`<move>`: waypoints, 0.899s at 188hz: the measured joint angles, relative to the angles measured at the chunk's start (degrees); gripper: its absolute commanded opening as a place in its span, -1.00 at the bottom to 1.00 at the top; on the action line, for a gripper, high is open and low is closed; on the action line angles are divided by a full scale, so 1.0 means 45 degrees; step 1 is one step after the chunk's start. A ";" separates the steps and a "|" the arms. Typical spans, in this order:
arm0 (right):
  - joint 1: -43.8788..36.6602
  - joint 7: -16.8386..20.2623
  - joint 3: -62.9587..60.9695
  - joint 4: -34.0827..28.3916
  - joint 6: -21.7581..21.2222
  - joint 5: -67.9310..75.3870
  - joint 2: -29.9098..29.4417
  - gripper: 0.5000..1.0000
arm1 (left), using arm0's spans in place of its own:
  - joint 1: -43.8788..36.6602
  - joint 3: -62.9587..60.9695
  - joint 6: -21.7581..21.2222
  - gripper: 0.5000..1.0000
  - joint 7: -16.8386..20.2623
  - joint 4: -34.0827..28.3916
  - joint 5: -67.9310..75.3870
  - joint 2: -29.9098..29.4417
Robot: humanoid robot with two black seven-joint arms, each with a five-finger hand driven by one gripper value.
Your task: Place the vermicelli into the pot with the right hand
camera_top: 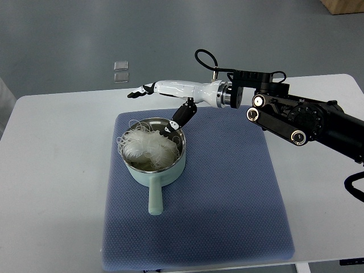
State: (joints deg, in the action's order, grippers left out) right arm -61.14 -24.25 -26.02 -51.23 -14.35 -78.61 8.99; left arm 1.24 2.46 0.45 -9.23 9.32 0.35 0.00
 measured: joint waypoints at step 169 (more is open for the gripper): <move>0.3359 -0.0106 -0.4408 0.3656 0.3941 1.4338 -0.0230 0.70 | -0.0002 0.0020 0.0004 1.00 0.0000 0.0000 0.0000 0.0000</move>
State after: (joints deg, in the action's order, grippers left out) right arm -46.02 -24.72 -45.86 -34.78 3.39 -14.09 7.95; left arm 1.23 2.55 0.47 -9.23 9.32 0.35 0.00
